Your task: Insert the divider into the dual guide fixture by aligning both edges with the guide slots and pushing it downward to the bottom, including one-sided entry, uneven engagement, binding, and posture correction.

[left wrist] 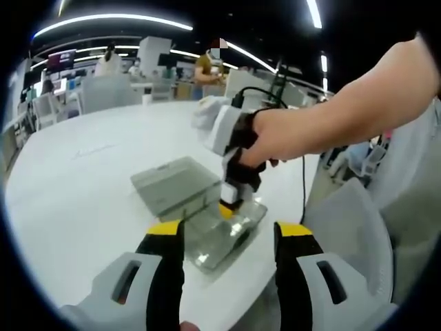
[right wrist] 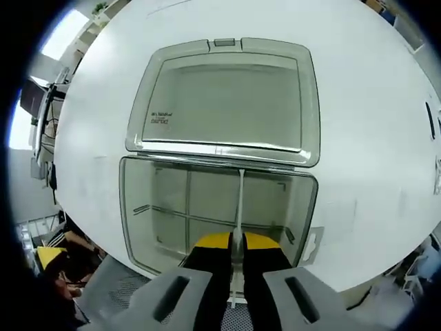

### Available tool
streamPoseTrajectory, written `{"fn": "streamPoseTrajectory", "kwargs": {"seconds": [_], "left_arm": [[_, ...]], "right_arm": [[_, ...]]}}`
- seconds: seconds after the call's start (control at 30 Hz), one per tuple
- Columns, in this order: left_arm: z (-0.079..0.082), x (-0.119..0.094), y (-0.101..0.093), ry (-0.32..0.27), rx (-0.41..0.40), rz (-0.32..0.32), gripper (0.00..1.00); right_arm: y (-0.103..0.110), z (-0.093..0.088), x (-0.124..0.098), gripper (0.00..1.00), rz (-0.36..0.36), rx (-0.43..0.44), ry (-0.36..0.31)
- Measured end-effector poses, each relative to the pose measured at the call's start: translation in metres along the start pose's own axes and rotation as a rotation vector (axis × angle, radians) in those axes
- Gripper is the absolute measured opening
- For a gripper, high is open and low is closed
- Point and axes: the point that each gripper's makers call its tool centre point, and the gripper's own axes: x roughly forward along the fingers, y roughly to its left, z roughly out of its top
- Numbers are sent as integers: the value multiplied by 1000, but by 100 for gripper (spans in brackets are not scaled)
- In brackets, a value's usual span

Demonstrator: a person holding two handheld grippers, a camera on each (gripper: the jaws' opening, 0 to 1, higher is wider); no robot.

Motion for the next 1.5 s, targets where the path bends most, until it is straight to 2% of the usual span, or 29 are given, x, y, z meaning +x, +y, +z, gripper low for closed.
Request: {"fn": "streamPoseTrajectory", "kwargs": {"seconds": [0.5, 0.8, 1.33, 1.5], "left_arm": [[2, 0, -2, 0, 7, -4, 50], [1, 0, -4, 2, 7, -5, 50], [1, 0, -5, 2, 9, -7, 50], [1, 1, -4, 1, 9, -7, 50]], "right_arm": [[0, 3, -11, 0, -1, -21, 28], [1, 0, -16, 0, 5, -5, 35], [2, 7, -9, 0, 15, -9, 43], [2, 4, -10, 0, 14, -13, 38]]}}
